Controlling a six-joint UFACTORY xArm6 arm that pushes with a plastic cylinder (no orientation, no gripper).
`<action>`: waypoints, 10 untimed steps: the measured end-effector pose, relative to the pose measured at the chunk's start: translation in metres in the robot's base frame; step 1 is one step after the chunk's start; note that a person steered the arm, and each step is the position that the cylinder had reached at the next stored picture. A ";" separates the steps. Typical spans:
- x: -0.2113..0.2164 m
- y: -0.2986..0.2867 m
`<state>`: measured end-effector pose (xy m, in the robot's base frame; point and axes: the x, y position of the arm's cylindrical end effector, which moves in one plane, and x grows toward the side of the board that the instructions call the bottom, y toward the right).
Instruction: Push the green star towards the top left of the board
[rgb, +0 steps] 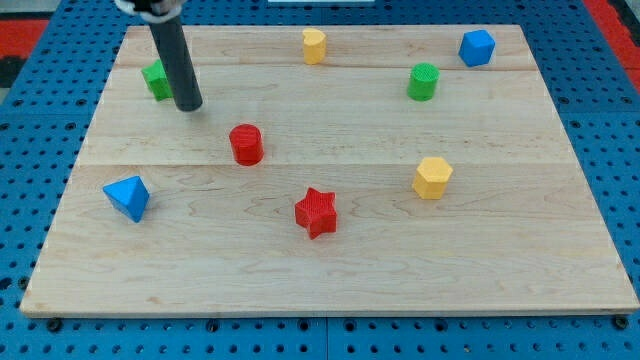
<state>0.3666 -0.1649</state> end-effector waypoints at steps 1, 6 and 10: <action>0.012 -0.017; -0.032 -0.018; -0.040 -0.037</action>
<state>0.3270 -0.2020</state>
